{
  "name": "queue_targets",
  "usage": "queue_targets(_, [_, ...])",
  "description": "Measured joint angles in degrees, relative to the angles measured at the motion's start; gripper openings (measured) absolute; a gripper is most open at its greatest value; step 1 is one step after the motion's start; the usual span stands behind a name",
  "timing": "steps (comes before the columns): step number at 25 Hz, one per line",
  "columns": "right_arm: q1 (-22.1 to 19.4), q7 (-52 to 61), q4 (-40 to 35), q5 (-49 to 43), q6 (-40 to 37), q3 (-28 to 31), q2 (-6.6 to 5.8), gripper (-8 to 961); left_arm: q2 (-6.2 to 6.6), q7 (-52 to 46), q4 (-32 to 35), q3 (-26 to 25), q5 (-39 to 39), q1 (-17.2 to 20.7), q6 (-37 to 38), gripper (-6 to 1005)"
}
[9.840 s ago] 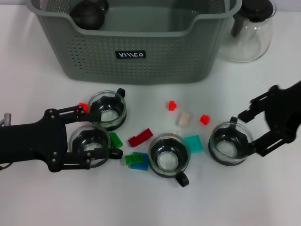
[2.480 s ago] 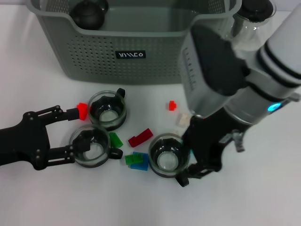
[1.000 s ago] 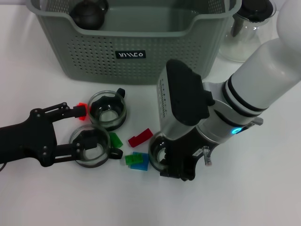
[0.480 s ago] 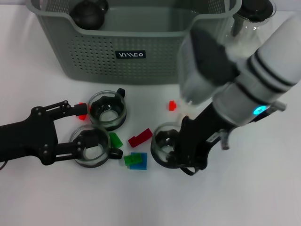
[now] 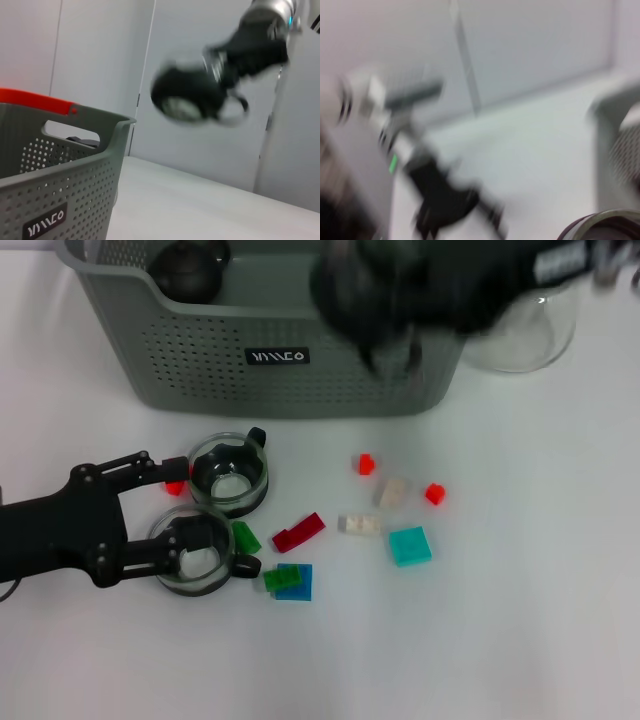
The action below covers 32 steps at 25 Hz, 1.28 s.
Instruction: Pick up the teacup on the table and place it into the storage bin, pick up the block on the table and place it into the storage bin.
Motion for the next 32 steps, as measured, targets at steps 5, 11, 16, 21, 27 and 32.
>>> queue_targets(5, [0.43, 1.46, -2.14, 1.90, 12.80, 1.65, -0.03, 58, -0.03, -0.07, 0.00, -0.03, -0.01, -0.27, -0.06, 809])
queue_targets(11, [8.03, 4.54, 8.97, -8.04, 26.74, -3.18, -0.06, 57, -0.35, -0.16, -0.19, -0.11, -0.02, -0.35, -0.64, 809])
queue_targets(16, [17.13, 5.43, 26.30, -15.59, 37.35, -4.19, 0.00, 57, -0.54, -0.13, -1.15, 0.06, 0.01, -0.77, -1.40, 808])
queue_targets(21, [26.10, 5.57, 44.09, -22.27, 49.03, -4.20, -0.23, 57, -0.63, -0.22, -2.00, 0.32, 0.32, -1.24, -2.53, 808])
queue_targets(27, [33.28, 7.08, 60.56, -29.71, 62.33, -4.17, 0.03, 62, -0.62, -0.31, -2.34, 0.34, 0.37, -1.54, -2.75, 808])
queue_targets(32, [33.21, 7.26, 64.83, -31.07, 65.22, -4.19, 0.16, 80, -0.61, -0.32, -2.42, 0.34, 0.41, -1.72, -2.81, 808])
